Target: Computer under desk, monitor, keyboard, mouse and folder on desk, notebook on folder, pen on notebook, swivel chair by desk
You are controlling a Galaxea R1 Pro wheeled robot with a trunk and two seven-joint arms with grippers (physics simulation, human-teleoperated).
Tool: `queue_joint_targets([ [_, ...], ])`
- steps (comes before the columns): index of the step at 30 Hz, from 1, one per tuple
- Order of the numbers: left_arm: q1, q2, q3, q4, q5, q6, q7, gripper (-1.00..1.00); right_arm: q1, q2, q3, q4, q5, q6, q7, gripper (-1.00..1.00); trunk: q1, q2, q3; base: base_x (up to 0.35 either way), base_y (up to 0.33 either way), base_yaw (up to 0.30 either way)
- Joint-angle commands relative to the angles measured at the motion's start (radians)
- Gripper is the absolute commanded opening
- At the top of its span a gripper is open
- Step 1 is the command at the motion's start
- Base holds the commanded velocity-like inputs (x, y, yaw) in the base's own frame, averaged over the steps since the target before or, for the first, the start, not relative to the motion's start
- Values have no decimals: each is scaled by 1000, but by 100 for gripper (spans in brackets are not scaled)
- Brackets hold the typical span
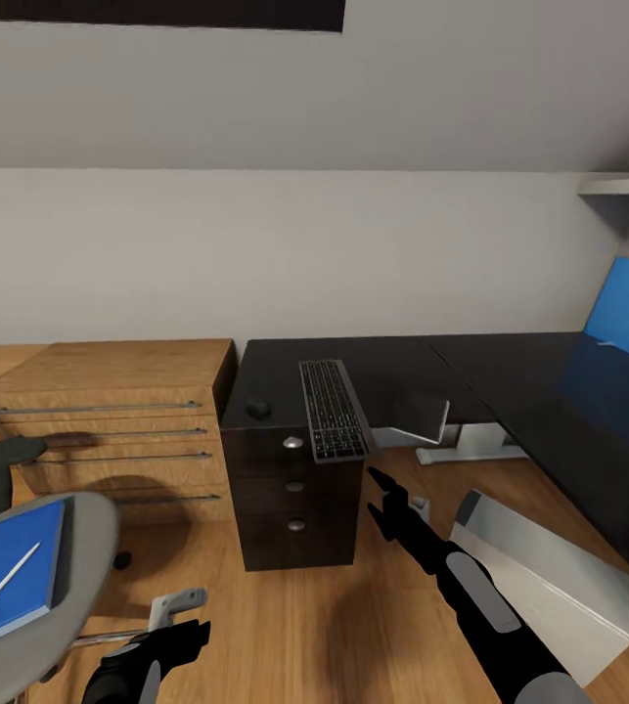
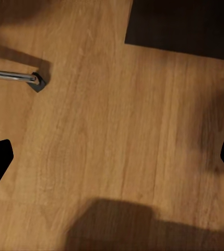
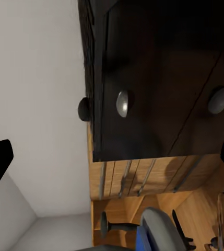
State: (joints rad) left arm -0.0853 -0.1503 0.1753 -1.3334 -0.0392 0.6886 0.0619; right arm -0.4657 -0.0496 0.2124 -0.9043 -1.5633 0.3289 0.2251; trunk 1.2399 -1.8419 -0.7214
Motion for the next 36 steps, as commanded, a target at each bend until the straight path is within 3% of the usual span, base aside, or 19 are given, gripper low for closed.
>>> queue_joint_targets([
  [1, -1, -1, 1, -1, -4, 5, 0, 100, -1, -1, 2, 0, -7, 1, 2, 100, -4, 7, 2, 0, 0, 0],
  [11, -1, -1, 1, -1, -4, 5, -1, 100, -1, -1, 2, 1, -7, 1, 2, 100, -42, 77, 34, 0, 0, 0],
  [36, -1, 0, -11, -1, -4, 3, -2, 100, 0, 1, 4, 5, -1, 0, -3, 100, -42, 77, 34, 96, 6, 0],
])
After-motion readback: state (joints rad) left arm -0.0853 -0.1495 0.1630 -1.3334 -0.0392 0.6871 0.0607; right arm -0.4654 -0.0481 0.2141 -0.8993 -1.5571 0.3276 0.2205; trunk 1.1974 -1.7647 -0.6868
